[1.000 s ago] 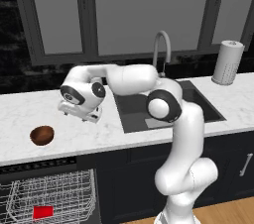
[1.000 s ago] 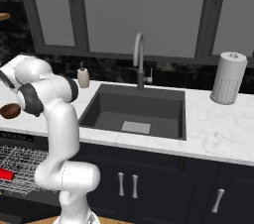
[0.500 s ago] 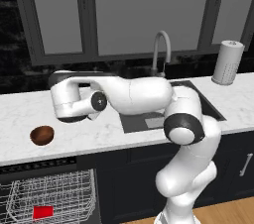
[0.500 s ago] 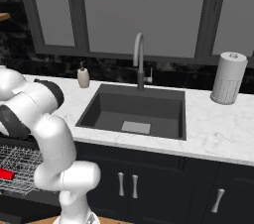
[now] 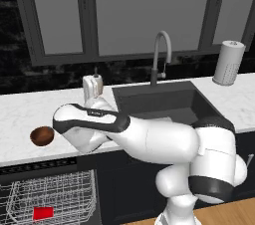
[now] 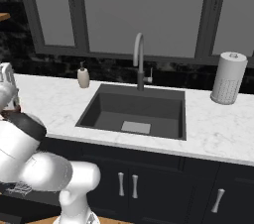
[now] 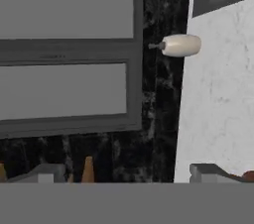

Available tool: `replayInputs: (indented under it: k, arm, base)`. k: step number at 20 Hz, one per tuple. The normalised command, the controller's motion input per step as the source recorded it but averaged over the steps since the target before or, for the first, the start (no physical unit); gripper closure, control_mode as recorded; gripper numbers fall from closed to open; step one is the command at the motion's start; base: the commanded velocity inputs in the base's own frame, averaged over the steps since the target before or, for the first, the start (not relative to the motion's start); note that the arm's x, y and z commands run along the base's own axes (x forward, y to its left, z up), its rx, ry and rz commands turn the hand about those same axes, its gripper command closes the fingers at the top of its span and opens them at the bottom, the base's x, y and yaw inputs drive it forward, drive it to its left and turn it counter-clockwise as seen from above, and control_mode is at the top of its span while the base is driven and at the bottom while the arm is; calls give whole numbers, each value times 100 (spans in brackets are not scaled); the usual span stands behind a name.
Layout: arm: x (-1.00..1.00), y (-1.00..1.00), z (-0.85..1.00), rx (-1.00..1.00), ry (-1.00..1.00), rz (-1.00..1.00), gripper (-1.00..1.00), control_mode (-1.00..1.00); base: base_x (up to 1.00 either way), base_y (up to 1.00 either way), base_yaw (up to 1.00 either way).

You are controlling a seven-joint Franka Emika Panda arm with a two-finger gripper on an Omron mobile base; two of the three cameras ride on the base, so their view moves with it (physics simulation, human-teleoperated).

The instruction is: Pick up the cup and bowl from the counter, place them in the dishwasher, and close the dishwasher door.

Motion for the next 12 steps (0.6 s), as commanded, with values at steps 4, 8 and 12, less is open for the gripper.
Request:
replayInputs:
  k: [4,8,12]
  arm:
    - [-58,0,68,66,-13,-64,-100,-100]
    - [-75,4,67,70,-13,-56,-100,-100]
    - [-62,6,81,66,-7,-52,-100,-100]
  base:
    - [0,0,0]
    - [0,0,0]
    - [0,0,0]
